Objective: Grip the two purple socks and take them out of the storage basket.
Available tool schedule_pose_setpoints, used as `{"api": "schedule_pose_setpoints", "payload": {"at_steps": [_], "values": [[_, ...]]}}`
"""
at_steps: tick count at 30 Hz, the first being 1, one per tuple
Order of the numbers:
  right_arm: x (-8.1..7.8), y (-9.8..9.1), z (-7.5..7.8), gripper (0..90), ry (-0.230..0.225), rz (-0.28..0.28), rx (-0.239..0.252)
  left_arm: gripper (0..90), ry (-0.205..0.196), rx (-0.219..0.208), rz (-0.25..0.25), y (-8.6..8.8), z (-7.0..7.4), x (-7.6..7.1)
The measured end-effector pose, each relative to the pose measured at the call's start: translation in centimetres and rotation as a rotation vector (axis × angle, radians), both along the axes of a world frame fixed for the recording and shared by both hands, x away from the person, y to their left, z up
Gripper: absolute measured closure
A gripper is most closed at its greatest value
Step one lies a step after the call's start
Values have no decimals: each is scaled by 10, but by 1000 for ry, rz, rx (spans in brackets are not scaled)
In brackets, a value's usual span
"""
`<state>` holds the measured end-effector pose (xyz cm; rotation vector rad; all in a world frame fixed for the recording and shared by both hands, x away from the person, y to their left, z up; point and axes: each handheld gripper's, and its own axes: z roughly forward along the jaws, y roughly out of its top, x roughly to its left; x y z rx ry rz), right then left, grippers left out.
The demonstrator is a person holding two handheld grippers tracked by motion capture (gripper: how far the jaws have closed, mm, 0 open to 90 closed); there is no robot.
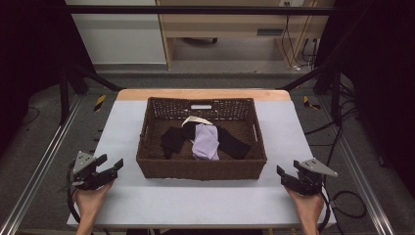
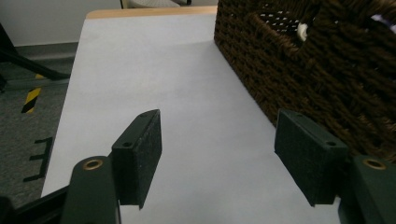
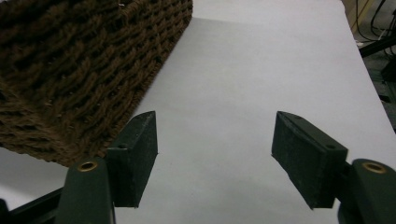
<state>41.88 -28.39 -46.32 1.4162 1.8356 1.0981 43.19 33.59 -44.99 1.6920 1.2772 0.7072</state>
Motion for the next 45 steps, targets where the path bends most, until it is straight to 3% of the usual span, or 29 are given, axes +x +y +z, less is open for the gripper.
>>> {"api": "schedule_pose_setpoints", "payload": {"at_steps": [5, 10, 13, 19, 24, 33, 45], "values": [[-1, 0, 6, 327, -16, 5, 4, 325, 26, -43, 8, 0, -2, 0], [-6, 4, 23, 337, -56, 29, 27, 327, 28, -8, 7, 0, -2, 2], [-6, 12, 34, 350, -71, 59, -1, 327, 30, 14, 11, -1, -3, 3], [-5, 31, 59, 353, -90, 117, -11, 325, 41, 30, 17, -1, -7, 5], [-4, 47, 80, 357, -123, 158, 6, 327, 47, 15, 25, 2, -7, 5], [13, 73, 109, 361, -166, 200, 29, 334, 48, 14, 31, 4, -7, 6], [57, 109, 138, 356, -157, 238, 60, 348, 58, 38, 51, 2, -9, 8]]}}
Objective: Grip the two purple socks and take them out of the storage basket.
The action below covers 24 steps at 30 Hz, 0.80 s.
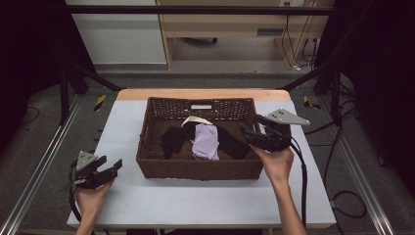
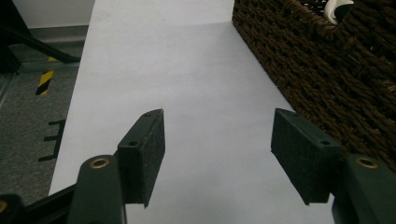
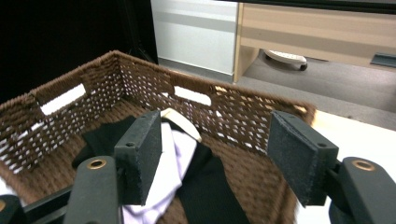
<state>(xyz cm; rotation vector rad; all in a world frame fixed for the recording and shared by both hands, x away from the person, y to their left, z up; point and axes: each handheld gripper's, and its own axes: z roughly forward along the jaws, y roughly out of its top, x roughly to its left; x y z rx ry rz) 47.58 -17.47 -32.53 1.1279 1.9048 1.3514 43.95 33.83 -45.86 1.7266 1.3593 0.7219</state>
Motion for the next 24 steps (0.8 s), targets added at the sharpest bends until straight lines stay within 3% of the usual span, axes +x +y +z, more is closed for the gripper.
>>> {"api": "schedule_pose_setpoints", "payload": {"at_steps": [6, 13, 20, 24], "values": [[19, 27, 11, 348, -16, 31, 20, 350, -2, 0, 10, 1, 1, 0], [44, 54, 17, 345, -29, 30, 42, 359, -7, 17, 8, -2, 1, 0], [72, 77, 9, 345, -1, 29, 0, 367, -12, 9, 6, -2, 2, 0], [85, 87, -5, 343, 42, 37, 26, 375, -11, 3, 10, -2, 3, 1]]}}
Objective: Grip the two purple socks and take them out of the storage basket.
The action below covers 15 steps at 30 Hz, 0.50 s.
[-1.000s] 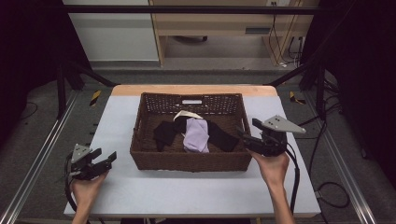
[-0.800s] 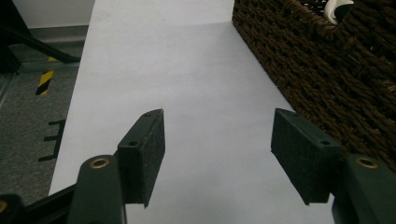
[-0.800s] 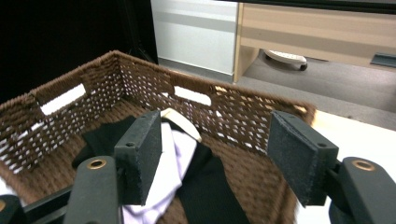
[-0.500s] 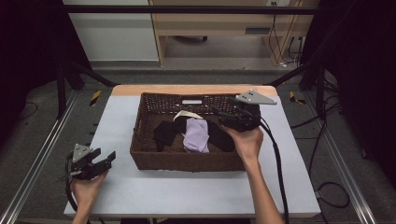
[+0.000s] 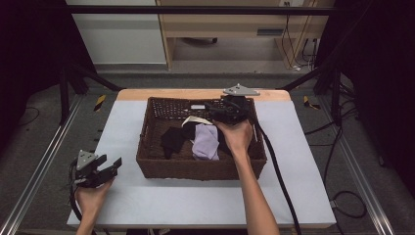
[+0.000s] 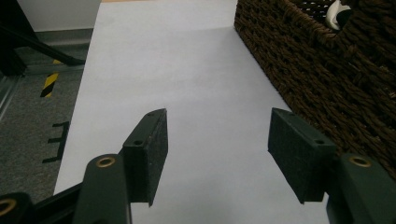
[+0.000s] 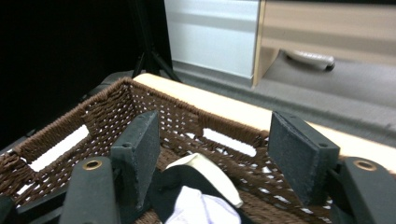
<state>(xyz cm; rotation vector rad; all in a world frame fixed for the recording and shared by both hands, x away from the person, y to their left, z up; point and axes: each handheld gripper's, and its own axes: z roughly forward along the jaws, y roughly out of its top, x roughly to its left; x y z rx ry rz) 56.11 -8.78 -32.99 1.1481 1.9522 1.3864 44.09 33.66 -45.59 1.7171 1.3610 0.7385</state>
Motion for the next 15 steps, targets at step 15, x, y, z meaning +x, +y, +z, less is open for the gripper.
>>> {"api": "schedule_pose_setpoints", "payload": {"at_steps": [15], "values": [[29, 24, -46, 325, 88, -25, -114, 371, -2, 4, 0, 0, 1, 0]]}}
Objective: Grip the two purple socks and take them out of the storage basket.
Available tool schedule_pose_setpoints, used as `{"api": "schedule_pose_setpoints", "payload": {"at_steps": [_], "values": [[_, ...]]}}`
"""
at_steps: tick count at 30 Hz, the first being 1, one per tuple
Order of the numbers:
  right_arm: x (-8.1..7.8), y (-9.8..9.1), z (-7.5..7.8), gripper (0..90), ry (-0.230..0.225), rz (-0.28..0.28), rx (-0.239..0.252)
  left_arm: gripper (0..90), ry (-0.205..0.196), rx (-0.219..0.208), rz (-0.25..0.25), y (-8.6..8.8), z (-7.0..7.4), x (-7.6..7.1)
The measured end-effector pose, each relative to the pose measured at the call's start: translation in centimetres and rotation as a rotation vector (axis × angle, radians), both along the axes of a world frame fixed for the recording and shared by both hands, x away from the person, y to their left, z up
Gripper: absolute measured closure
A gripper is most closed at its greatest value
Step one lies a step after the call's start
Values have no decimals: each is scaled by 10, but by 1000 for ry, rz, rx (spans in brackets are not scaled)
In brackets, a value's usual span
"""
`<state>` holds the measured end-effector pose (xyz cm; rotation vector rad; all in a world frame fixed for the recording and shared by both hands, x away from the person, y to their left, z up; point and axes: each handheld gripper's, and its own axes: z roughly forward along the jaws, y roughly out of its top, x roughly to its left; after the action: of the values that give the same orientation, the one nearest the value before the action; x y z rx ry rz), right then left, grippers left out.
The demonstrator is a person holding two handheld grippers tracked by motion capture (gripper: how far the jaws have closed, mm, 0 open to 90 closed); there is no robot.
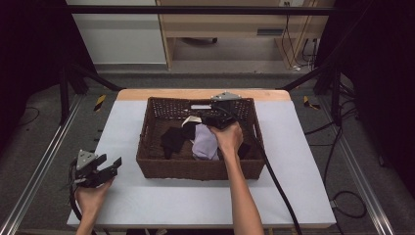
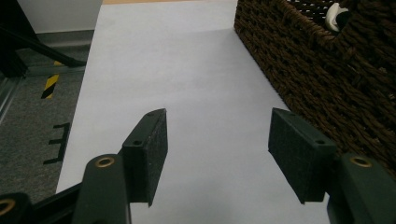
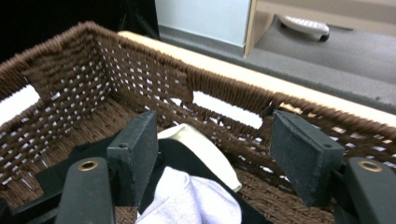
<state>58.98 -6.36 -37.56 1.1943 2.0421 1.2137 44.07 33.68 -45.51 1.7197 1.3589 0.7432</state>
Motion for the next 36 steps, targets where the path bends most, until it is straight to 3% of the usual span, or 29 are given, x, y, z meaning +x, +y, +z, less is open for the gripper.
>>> {"api": "schedule_pose_setpoints", "payload": {"at_steps": [8, 15, 23, 31, 34, 36], "values": [[6, 0, -10, 308, 55, -10, -18, 362, -8, 11, 1, 0, 0, 0], [12, 2, -20, 328, 148, -4, -47, 363, -9, 13, -5, -1, 0, 0], [15, 5, -30, 405, 268, 12, -97, 382, -6, 10, -14, -2, 1, -1], [19, 5, -39, 489, 380, 54, -91, 390, -6, 1, -15, 0, 1, 0], [20, 6, -42, 549, 430, 71, -89, 392, -4, 1, -19, -1, 1, 0], [21, 6, -43, 638, 464, 76, -91, 393, -3, 0, -19, -1, 1, 0]]}}
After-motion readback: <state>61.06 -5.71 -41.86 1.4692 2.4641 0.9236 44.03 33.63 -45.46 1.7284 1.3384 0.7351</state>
